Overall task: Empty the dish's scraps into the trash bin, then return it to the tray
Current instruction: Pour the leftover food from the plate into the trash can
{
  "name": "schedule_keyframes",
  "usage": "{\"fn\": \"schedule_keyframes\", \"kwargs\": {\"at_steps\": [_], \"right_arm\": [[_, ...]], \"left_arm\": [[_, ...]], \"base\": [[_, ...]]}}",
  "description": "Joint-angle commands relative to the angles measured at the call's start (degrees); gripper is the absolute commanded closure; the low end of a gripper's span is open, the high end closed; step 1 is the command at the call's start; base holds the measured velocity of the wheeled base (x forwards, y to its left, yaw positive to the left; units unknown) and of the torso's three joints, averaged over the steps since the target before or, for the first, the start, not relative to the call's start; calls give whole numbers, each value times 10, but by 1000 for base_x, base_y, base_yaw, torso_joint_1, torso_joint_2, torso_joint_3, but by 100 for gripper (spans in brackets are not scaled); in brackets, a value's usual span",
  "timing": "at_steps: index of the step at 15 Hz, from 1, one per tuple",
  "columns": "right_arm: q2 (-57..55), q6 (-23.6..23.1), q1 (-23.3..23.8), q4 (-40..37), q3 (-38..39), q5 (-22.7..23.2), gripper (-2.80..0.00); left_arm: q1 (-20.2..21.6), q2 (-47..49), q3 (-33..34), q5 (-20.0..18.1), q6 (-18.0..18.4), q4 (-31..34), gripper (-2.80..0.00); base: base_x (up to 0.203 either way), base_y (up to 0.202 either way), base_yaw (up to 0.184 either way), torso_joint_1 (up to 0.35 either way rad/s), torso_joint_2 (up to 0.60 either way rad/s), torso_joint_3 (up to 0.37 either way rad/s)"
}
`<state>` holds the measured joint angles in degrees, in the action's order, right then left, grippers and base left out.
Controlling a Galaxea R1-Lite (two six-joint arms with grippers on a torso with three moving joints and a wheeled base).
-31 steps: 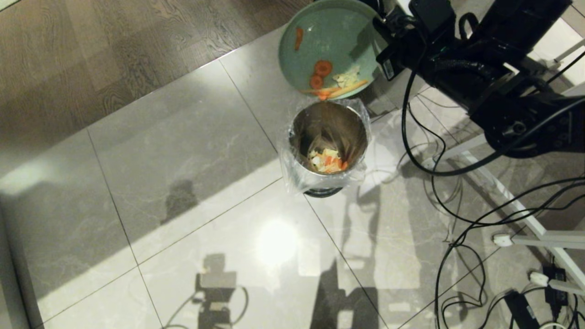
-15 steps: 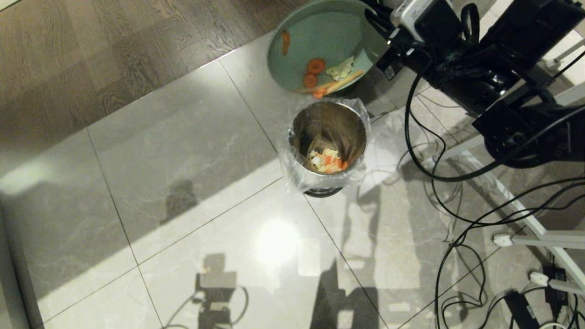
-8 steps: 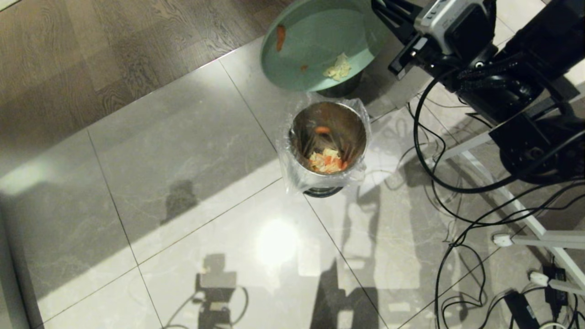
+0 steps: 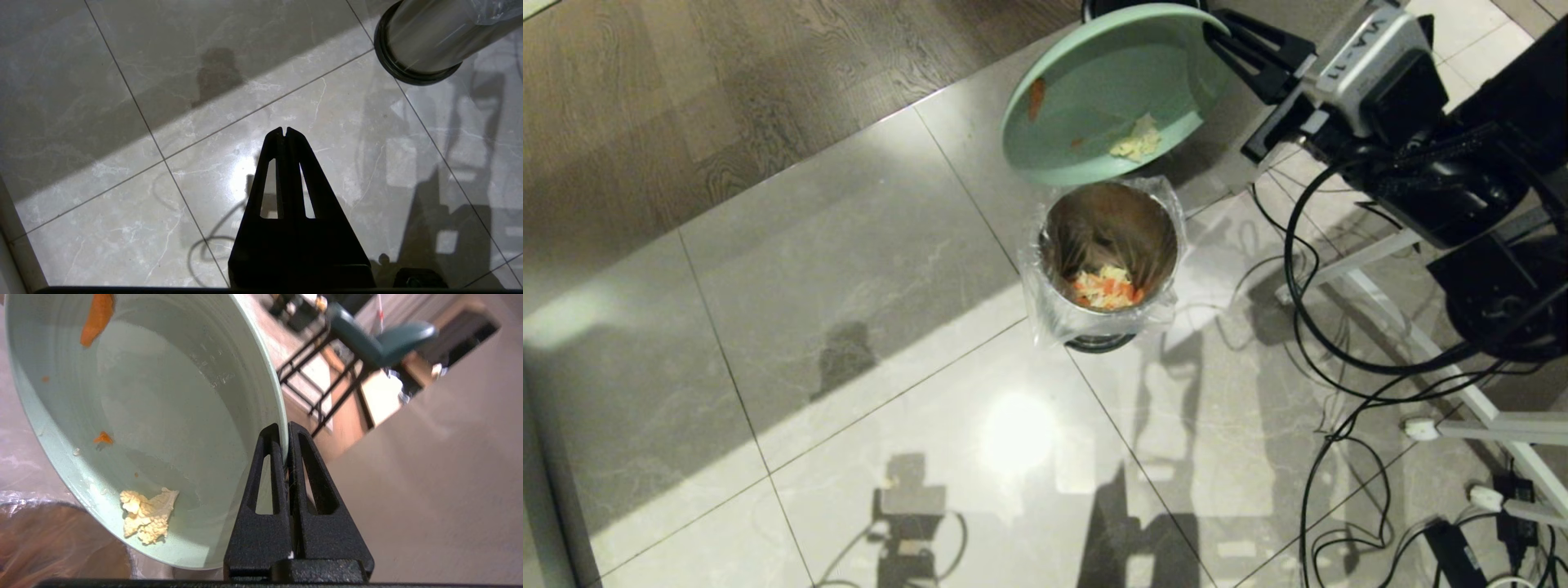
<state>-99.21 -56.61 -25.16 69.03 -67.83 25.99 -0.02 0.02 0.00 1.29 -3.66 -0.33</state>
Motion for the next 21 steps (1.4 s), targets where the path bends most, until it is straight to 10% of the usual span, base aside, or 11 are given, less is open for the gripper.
{"fn": "schedule_keyframes", "kwargs": {"at_steps": [1,21], "right_arm": [[11,-4,7,31,26,18,0],[-48,4,95,65,-32,106,0]], "left_arm": [[0,1,0,0,0,0,0],[0,1,0,0,0,0,0]], "base": [[0,0,0,0,0,0],[0,0,0,0,0,0]]}}
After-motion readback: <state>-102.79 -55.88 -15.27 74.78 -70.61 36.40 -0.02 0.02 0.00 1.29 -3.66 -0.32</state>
